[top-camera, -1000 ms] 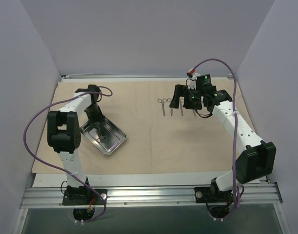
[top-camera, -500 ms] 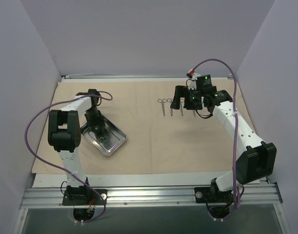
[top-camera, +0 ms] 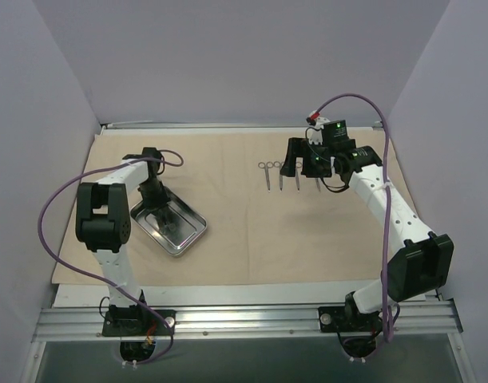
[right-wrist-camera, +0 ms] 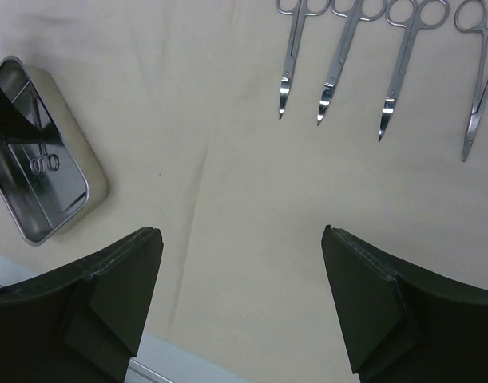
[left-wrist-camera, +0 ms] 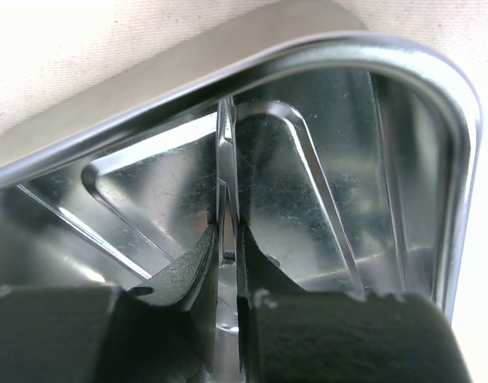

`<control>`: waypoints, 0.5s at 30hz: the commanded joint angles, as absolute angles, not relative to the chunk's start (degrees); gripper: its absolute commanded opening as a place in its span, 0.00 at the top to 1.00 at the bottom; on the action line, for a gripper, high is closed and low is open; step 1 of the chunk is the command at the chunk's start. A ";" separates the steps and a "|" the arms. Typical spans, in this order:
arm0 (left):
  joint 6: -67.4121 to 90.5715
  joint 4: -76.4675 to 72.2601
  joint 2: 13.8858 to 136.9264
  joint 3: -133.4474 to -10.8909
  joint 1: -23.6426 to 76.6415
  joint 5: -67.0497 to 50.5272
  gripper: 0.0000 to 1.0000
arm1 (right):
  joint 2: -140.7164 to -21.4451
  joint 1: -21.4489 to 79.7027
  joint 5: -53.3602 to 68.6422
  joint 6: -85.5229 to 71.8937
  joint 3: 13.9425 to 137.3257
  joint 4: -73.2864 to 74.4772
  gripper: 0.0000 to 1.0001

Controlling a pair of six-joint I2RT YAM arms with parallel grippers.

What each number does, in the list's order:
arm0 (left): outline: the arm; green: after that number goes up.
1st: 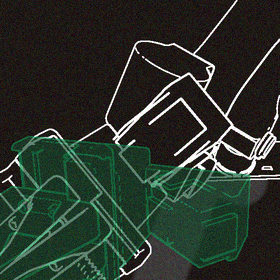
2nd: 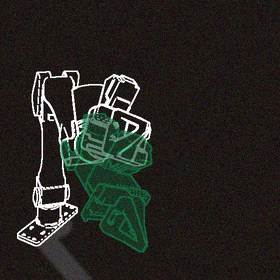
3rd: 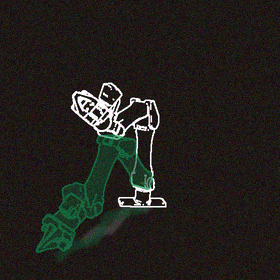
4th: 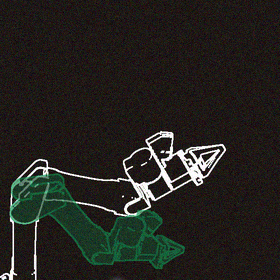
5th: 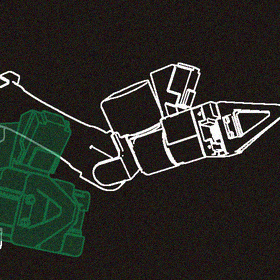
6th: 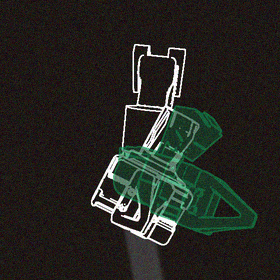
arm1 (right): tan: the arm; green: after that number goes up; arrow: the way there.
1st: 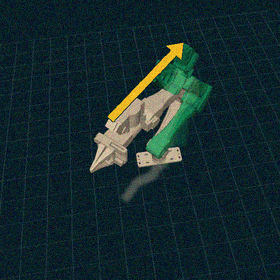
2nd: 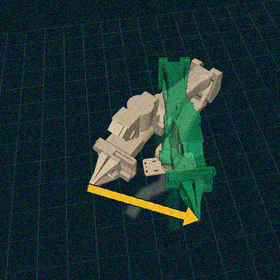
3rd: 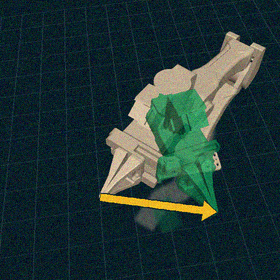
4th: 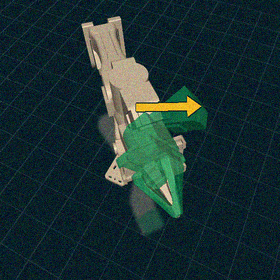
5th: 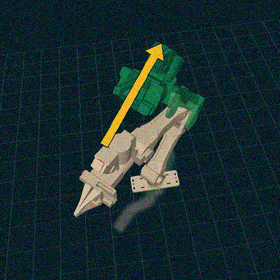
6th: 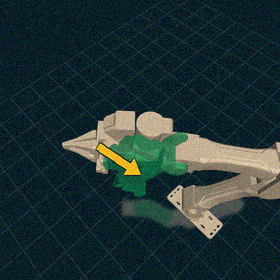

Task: Open and lay out the surgical kit
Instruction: Pick up the medical item from the container.

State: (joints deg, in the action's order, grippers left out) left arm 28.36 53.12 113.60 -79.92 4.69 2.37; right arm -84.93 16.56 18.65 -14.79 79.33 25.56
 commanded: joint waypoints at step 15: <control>27.51 58.71 97.05 -79.45 5.45 1.68 0.98 | -88.15 16.70 19.50 -15.55 81.39 24.88 0.34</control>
State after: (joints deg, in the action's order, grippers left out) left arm 28.21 56.21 105.16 -78.89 4.84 2.68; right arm -86.76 16.56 18.72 -14.87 80.25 25.43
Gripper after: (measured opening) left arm 0.170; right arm 0.665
